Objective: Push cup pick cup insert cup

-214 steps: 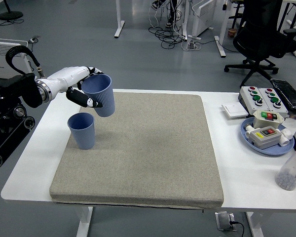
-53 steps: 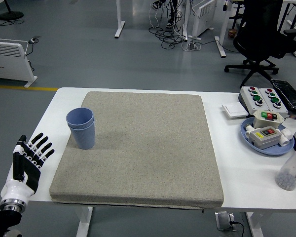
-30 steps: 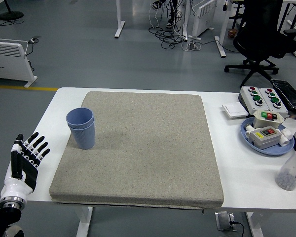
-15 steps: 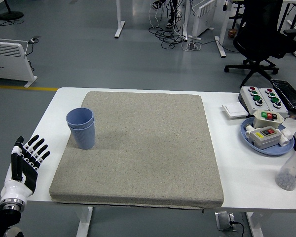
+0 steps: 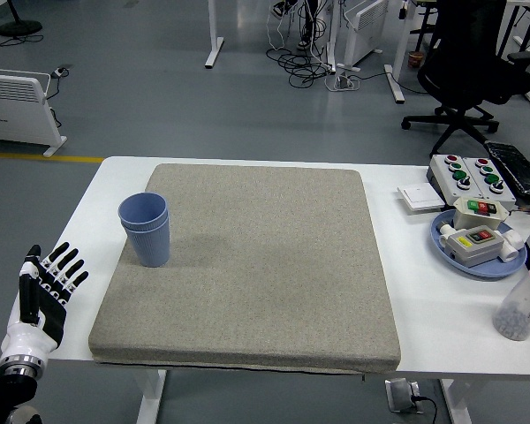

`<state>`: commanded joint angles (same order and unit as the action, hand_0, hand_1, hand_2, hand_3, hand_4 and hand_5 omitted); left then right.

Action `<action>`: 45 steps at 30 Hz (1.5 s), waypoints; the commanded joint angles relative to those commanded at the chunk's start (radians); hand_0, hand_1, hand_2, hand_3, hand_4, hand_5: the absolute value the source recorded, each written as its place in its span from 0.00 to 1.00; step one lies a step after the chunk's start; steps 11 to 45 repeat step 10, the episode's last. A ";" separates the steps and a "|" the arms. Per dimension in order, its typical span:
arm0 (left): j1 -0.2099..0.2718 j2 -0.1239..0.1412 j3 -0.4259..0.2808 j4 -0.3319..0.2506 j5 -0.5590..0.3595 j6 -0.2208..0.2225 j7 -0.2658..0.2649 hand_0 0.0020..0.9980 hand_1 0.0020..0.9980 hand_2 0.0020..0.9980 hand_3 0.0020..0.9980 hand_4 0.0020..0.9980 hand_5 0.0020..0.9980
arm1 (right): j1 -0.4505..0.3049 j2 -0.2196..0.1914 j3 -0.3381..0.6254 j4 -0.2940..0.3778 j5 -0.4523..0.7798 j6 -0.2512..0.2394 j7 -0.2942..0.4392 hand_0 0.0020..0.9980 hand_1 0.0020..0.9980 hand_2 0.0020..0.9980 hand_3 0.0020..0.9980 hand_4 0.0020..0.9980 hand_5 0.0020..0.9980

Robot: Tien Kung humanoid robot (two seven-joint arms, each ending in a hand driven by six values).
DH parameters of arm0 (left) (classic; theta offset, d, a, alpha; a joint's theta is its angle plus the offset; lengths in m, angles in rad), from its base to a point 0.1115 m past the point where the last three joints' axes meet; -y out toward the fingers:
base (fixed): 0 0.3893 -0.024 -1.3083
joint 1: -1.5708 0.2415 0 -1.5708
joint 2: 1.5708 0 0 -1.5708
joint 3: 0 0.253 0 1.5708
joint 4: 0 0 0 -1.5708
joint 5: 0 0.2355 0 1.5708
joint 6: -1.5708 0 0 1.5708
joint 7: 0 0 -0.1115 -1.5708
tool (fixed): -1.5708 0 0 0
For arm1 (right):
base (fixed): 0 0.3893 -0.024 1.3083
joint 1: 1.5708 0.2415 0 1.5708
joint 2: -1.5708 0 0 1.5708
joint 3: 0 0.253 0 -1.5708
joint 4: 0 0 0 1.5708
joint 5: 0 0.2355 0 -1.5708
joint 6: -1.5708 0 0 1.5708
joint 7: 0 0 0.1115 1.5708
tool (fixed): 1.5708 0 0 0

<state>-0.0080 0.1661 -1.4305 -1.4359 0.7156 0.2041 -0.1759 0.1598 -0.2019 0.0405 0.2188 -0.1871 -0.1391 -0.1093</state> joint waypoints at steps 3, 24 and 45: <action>-0.001 0.000 0.000 0.001 0.000 0.001 0.000 0.78 0.83 0.84 0.80 0.64 1.00 | 0.001 0.000 -0.002 0.000 0.003 0.000 0.001 0.74 0.68 0.72 0.61 0.19 0.40; -0.003 0.000 0.000 0.002 -0.001 0.002 0.000 0.78 0.83 0.84 0.80 0.64 1.00 | 0.003 0.000 -0.004 0.000 0.005 0.000 0.001 0.74 0.68 0.72 0.61 0.19 0.40; -0.003 0.000 0.000 0.002 -0.001 0.002 0.000 0.78 0.83 0.84 0.80 0.64 1.00 | 0.003 0.000 -0.004 0.000 0.005 0.000 0.001 0.74 0.68 0.72 0.61 0.19 0.40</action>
